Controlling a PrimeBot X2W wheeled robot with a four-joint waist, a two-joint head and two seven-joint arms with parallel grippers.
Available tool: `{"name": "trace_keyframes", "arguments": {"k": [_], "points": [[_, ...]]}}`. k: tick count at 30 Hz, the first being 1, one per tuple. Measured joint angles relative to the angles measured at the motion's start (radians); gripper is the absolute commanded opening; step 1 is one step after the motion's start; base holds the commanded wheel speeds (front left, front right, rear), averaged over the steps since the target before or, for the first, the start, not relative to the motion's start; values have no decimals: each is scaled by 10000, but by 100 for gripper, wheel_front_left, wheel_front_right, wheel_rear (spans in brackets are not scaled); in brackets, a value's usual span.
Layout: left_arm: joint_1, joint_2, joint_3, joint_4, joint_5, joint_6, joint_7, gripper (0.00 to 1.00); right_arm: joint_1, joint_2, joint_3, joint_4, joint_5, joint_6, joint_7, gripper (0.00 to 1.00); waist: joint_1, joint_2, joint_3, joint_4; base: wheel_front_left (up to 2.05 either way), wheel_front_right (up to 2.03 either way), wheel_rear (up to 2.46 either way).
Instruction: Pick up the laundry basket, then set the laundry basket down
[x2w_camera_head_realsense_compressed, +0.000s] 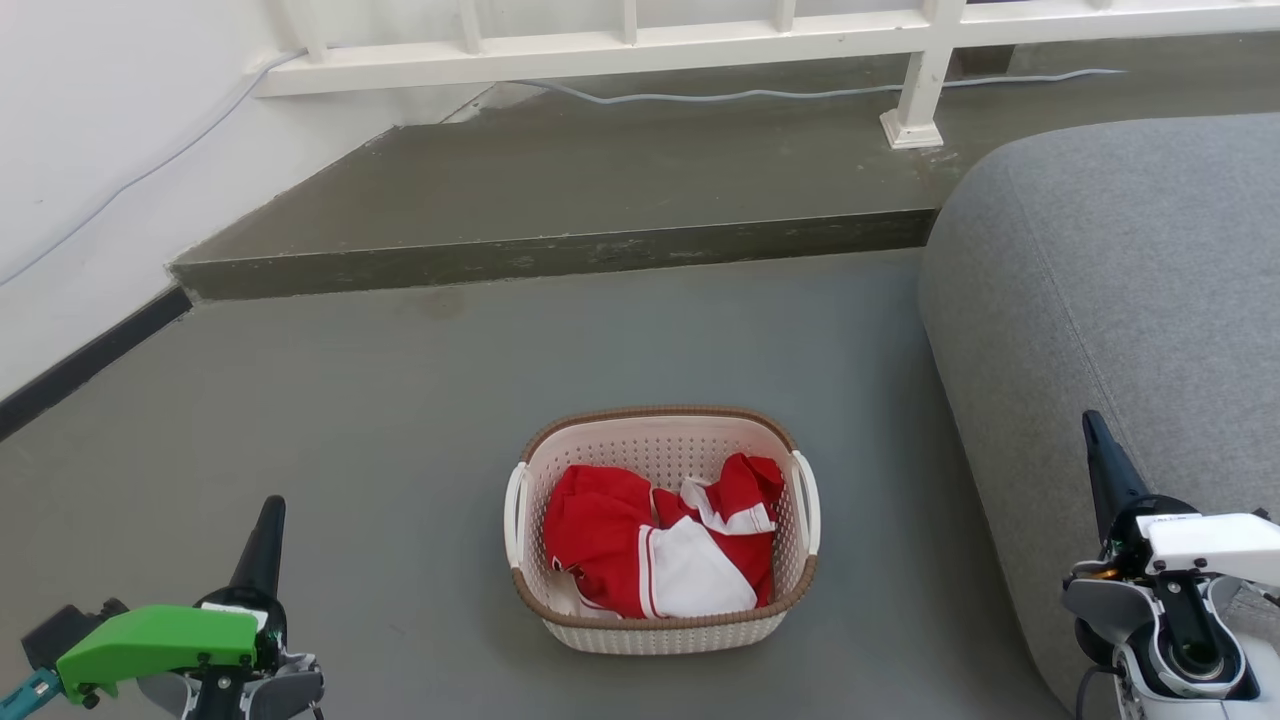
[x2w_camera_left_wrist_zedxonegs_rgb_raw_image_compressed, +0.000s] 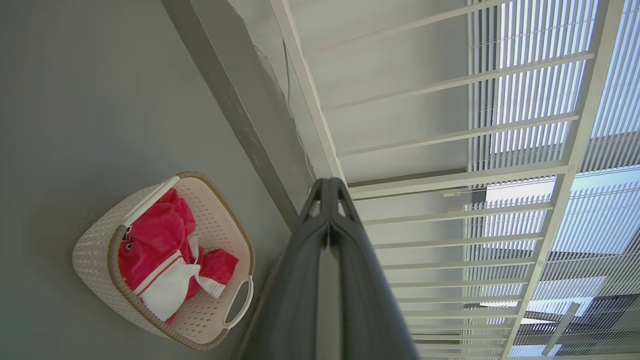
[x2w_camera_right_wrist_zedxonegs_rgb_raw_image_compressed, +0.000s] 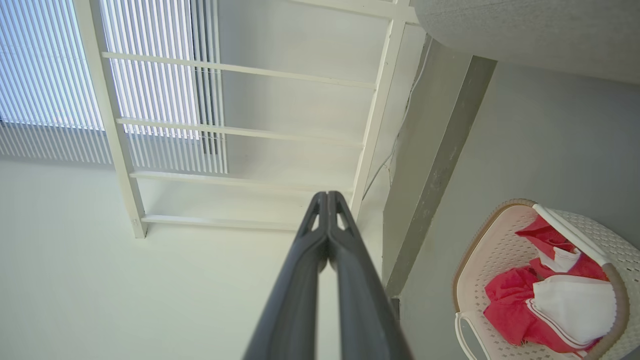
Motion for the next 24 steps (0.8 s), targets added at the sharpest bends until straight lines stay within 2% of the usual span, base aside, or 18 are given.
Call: {"name": "trace_keyframes", "arguments": {"k": [14,24], "points": [[-115,-17,337,13,-1480,-6,416,0,-56,13,-305,-2,1605,4,399,0,0,0,-10,12,0,0,0],[-116,-25,355,13,-1570,-6,416,0,-62,13,-339,-6,1695,4,470,0,0,0,-9,12,0,0,0]]}}
